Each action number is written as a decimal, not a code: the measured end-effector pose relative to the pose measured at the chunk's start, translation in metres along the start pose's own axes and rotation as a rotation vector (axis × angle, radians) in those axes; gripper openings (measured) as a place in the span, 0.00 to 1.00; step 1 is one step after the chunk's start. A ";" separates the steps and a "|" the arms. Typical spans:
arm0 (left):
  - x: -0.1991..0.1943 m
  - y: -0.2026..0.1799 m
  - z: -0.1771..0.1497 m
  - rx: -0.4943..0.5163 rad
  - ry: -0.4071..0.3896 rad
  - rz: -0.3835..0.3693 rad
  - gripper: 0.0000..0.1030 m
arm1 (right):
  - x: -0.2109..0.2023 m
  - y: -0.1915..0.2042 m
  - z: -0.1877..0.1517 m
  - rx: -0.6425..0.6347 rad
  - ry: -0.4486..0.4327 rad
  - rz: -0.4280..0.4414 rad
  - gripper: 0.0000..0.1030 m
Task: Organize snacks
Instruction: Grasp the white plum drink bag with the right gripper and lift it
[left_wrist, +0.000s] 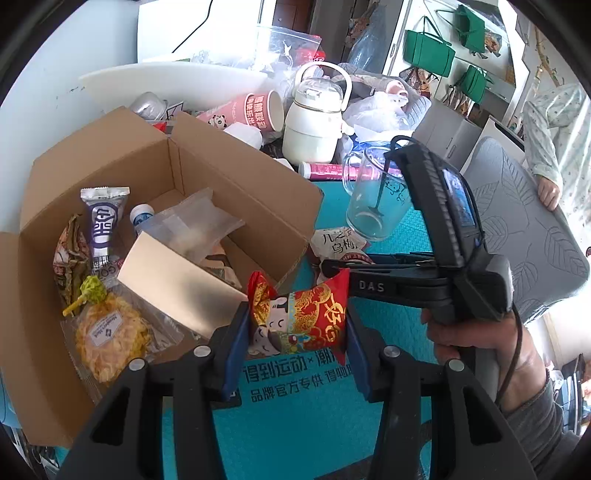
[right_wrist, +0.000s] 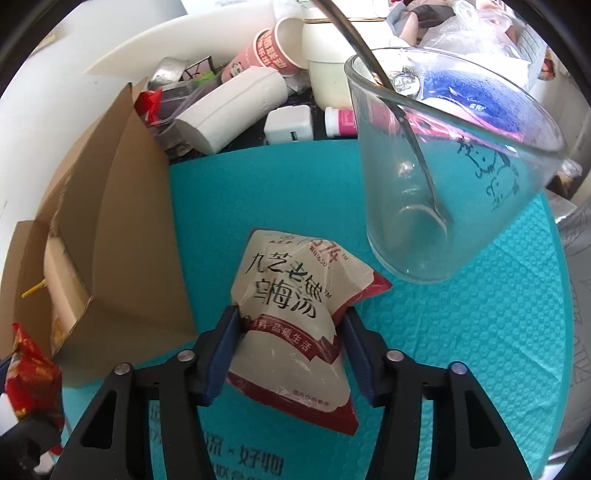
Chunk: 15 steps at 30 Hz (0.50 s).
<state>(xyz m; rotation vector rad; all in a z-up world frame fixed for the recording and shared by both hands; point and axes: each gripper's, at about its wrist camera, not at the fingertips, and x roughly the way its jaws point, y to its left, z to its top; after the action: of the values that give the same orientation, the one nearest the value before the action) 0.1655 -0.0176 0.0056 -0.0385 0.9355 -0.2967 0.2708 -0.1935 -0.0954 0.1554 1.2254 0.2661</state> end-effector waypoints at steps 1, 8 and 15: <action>-0.001 -0.001 -0.002 -0.001 0.002 -0.004 0.46 | -0.003 0.000 -0.002 -0.003 0.002 0.007 0.43; -0.010 -0.007 -0.016 0.008 0.014 -0.015 0.46 | -0.016 0.005 -0.025 -0.042 0.035 0.054 0.37; -0.018 -0.008 -0.041 -0.005 0.046 -0.012 0.46 | -0.039 0.019 -0.068 -0.154 0.091 0.100 0.37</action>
<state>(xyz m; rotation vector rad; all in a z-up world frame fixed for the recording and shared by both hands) 0.1209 -0.0161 -0.0033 -0.0420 0.9823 -0.3074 0.1920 -0.1877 -0.0781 0.0719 1.2836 0.4569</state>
